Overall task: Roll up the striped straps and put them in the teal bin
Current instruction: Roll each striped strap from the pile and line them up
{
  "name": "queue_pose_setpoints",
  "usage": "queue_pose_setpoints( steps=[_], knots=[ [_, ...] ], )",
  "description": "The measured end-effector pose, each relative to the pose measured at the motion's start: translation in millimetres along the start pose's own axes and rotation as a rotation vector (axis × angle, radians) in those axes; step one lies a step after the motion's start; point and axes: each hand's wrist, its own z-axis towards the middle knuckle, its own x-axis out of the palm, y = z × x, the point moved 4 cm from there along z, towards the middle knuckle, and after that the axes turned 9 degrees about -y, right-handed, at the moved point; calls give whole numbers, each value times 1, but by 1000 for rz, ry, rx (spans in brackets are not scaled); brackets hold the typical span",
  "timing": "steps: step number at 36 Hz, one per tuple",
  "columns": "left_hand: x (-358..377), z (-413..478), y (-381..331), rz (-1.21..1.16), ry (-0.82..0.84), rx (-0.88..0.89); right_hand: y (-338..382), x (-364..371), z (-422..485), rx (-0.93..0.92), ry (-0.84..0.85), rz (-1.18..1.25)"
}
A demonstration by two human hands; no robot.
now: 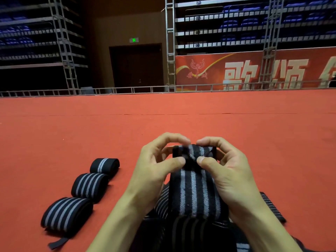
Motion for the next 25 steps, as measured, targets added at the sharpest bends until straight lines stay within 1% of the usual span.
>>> queue_pose_setpoints(
  steps=[2,5,7,11,15,18,21,23,25],
  knots=[
    [2,1,-1,-85,8,-49,2,0,0,-34,6,-19],
    [4,0,3,-18,35,-173,3,0,-1,-66,14,-33],
    [4,-1,5,9,47,-209,1,0,-1,-66,2,-41],
    [-1,1,4,50,1,-145,-3,0,0,-31,-20,-62],
    [-2,1,2,40,-13,-88,-9,1,0,110,-21,2],
    [-2,1,0,29,-22,-44,-11,3,0,209,23,25],
    [-2,2,-2,30,-22,11,-10,4,-1,280,83,104],
    [-2,3,-3,17,-31,44,-7,3,-1,276,104,149],
    [-2,3,-2,-6,-37,63,-3,-1,0,199,100,72]
  ],
)
